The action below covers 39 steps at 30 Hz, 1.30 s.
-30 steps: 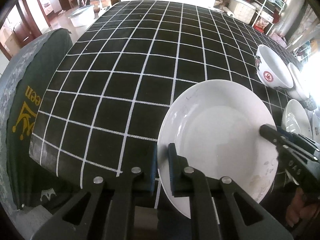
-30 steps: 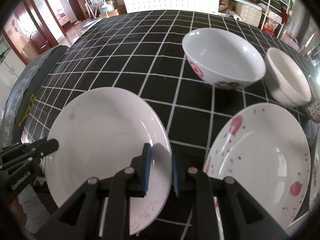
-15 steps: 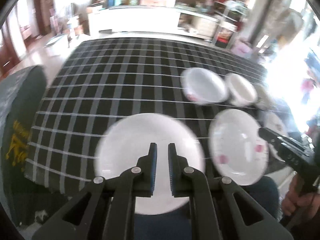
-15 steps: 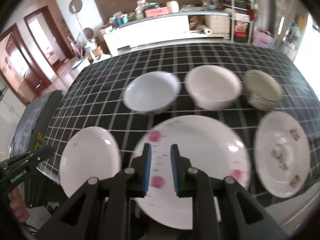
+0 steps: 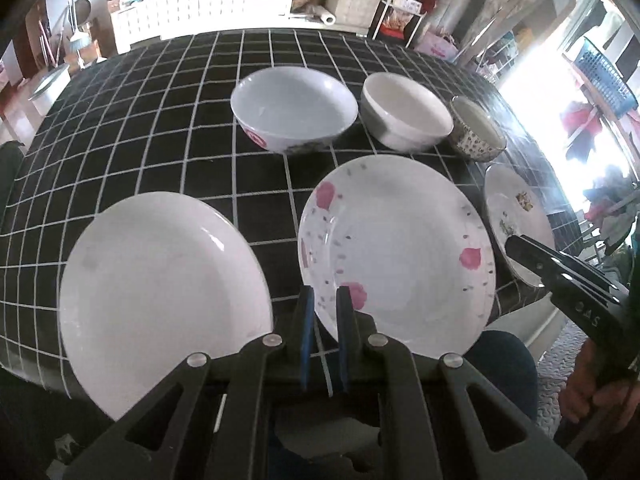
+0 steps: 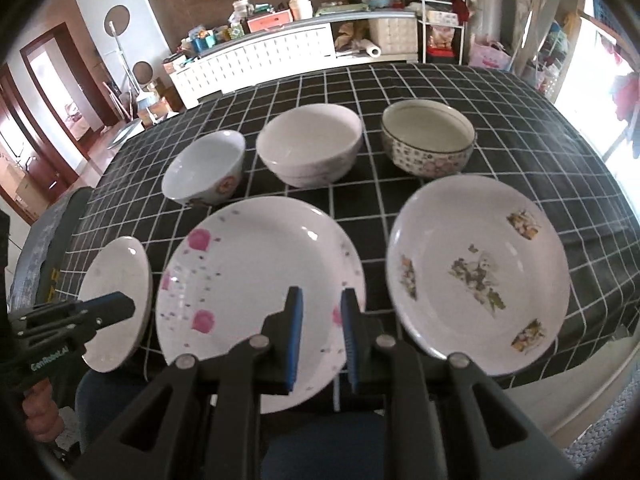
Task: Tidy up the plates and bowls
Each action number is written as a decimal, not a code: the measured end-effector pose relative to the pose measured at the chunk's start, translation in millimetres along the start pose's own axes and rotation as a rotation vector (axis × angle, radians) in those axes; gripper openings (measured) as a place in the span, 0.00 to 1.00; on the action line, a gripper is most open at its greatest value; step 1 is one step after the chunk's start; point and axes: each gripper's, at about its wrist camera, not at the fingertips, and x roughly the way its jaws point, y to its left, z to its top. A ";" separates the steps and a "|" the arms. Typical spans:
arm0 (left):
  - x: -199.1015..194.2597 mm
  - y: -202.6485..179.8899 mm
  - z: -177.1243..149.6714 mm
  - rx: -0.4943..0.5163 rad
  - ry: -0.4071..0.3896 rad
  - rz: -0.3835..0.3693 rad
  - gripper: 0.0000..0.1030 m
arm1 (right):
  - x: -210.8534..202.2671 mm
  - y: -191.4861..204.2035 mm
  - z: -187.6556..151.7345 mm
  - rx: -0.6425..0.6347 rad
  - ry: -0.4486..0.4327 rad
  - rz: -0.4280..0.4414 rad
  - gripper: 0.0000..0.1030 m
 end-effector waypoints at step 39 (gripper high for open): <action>54.4 2.7 19.7 0.009 0.058 0.070 0.10 | 60.0 -11.6 12.8 -0.025 0.106 -0.088 0.22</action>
